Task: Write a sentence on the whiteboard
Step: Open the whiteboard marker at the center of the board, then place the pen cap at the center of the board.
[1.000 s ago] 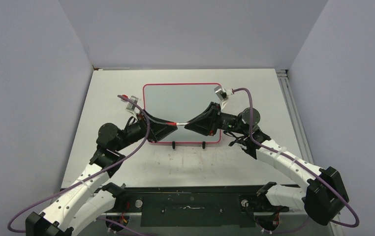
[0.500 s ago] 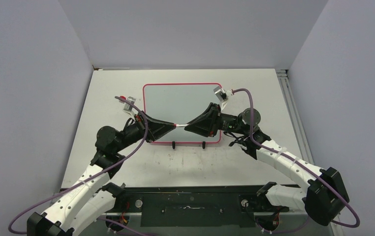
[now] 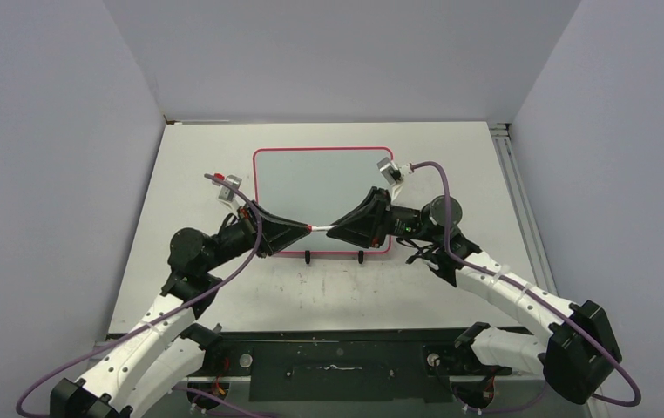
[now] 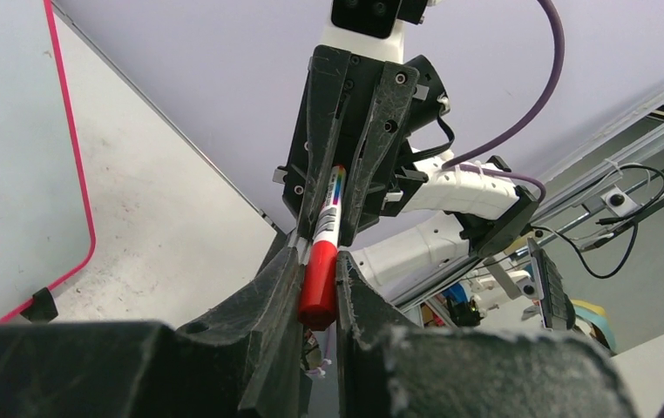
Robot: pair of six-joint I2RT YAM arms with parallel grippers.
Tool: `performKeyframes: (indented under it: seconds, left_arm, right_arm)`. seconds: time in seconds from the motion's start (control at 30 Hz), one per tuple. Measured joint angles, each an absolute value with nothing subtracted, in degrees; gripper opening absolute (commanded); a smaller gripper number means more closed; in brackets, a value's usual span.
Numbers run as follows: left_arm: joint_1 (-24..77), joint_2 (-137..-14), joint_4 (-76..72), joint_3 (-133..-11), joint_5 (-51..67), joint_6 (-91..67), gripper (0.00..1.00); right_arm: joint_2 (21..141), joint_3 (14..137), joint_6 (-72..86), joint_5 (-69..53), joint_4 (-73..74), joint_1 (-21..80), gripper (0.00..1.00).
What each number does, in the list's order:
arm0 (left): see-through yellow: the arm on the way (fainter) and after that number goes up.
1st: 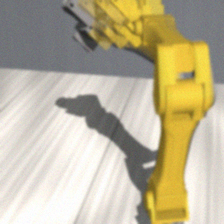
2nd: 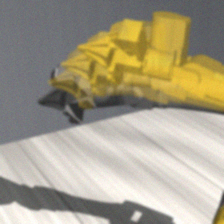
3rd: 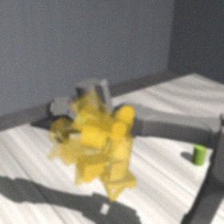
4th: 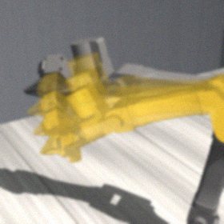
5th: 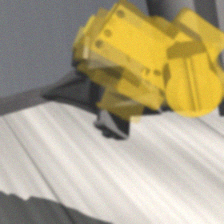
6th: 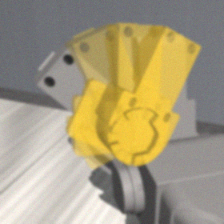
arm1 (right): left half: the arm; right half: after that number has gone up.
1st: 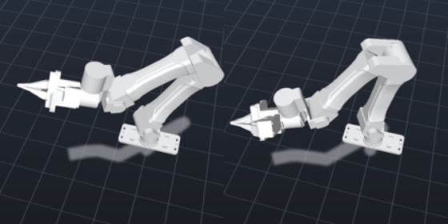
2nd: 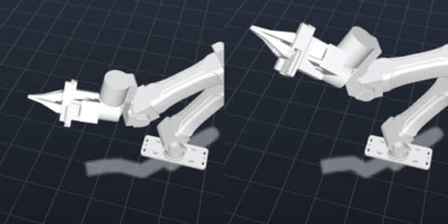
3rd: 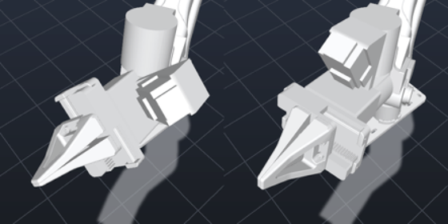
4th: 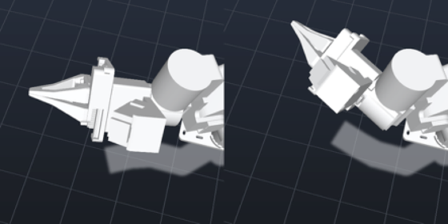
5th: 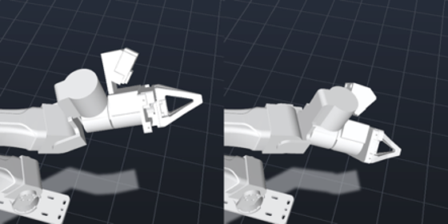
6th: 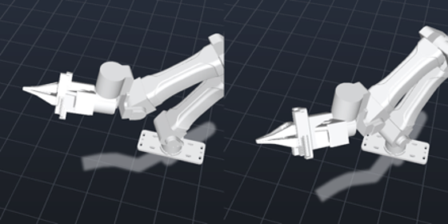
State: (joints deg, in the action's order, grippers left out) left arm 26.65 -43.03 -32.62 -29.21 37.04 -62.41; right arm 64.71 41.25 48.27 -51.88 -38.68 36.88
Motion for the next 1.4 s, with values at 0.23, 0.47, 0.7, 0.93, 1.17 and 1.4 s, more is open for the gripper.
performKeyframes:
  seconds: [0.23, 0.47, 0.7, 0.93, 1.17, 1.4]
  left_arm:
    - [23.6, -41.8, -32.8, -28.7, 37.7, -62.9, 0.0]
    - [21.4, -39.9, -33.7, -28.6, 37.4, -63.2, 0.0]
    - [20.0, -36.4, -23.6, -28.8, 35.8, -55.1, 0.0]
    - [24.2, -34.7, -2.2, -29.3, 25.3, -42.5, 0.0]
    - [38.0, -44.1, -3.4, -19.9, 14.5, -44.3, 0.0]
    - [45.8, -62.9, -11.7, -18.4, 9.0, -46.1, 0.0]
  right_arm:
    - [62.2, 39.5, 48.7, -51.6, -38.7, 34.6, 0.05]
    - [59.6, 38.8, 48.8, -50.8, -38.7, 31.5, 0.05]
    - [54.7, 39.3, 42.8, -48.9, -27.2, 27.9, 0.05]
    - [49.5, 42.3, 34.0, -41.6, -14.4, 27.1, 0.05]
    - [47.5, 42.4, 31.2, -35.2, -11.0, 27.1, 0.05]
    - [46.7, 42.4, 30.3, -32.8, -9.5, 27.2, 0.05]
